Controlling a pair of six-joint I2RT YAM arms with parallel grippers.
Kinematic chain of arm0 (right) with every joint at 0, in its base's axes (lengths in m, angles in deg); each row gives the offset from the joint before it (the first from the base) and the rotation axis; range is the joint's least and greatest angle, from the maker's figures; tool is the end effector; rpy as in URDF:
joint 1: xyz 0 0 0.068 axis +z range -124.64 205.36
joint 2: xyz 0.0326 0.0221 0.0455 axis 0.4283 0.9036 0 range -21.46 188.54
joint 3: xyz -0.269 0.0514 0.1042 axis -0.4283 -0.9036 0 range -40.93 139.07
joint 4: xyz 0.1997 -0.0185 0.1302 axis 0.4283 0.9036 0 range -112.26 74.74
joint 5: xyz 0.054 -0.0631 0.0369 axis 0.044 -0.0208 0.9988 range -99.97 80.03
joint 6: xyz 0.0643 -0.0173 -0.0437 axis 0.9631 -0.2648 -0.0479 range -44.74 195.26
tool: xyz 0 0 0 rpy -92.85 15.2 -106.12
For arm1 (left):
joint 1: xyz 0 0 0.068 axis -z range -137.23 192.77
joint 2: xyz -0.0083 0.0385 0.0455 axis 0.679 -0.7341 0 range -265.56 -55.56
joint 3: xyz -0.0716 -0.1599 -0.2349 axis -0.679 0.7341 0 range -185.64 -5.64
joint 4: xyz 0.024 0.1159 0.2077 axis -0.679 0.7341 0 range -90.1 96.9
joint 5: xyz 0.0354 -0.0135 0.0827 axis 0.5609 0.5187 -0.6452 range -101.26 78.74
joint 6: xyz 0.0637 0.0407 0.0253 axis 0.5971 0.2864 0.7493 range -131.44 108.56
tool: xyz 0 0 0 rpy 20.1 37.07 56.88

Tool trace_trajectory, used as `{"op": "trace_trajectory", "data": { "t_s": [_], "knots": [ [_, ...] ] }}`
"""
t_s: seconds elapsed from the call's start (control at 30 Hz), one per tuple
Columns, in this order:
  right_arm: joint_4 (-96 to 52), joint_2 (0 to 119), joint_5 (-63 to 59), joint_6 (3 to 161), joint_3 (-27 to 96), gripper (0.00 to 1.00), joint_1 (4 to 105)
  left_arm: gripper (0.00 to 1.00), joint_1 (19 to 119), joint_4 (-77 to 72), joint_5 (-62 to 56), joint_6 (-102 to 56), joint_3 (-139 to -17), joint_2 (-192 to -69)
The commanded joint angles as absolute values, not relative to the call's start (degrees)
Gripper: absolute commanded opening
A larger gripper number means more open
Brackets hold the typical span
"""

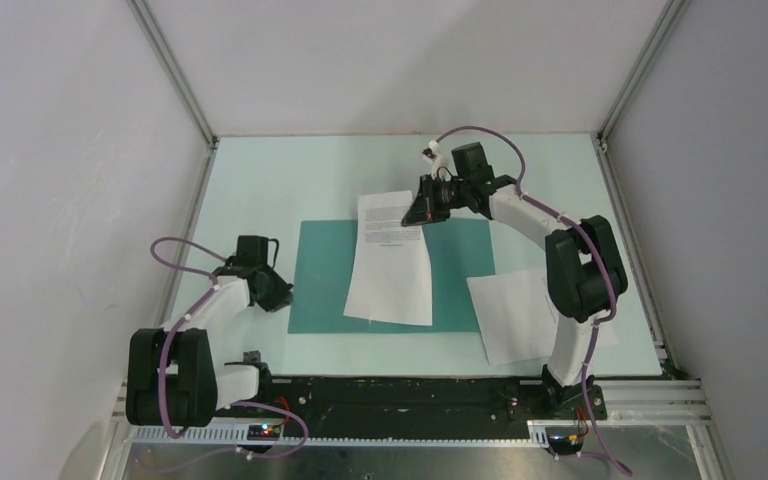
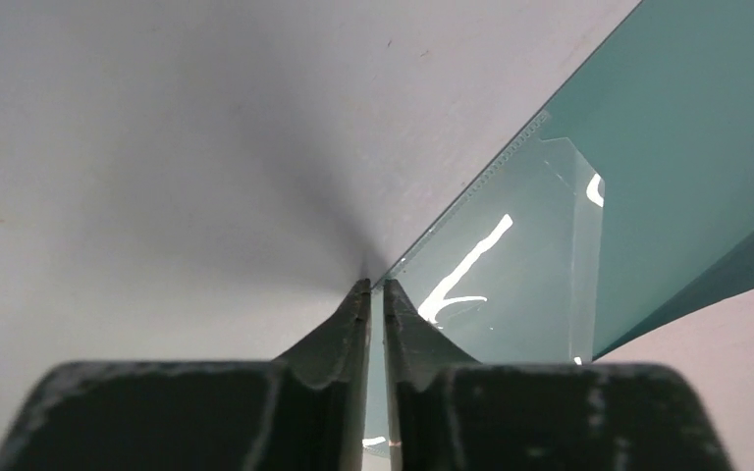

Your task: Put the files into the folder

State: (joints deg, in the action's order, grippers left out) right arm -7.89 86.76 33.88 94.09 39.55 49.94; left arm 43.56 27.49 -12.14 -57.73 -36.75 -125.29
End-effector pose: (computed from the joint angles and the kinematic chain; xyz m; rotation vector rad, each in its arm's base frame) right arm 0.3659 0.2198 0.2516 -0.5354 2.3164 1.2598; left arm 0.1890 -0.0016 0.1592 -1.0663 2.5317 -0.2117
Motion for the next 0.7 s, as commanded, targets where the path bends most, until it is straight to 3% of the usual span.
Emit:
{"op": "trace_trajectory", "data": {
  "t_s": [0.0,0.1,0.67],
  "knots": [
    [-12.19,87.25,33.06,95.54,38.79,0.0,50.69,0.09,42.94,26.3,-12.75,-60.09,-36.48,-126.45],
    [-13.53,87.84,32.37,96.35,38.71,0.0,51.56,0.01,42.94,26.19,-12.88,-60.42,-36.43,-127.46],
    [-22.5,90.79,29.21,104.42,39.06,0.0,54.53,0.0,42.94,26.26,-13.36,-60.68,-36.05,-129.36]
  ]
}}
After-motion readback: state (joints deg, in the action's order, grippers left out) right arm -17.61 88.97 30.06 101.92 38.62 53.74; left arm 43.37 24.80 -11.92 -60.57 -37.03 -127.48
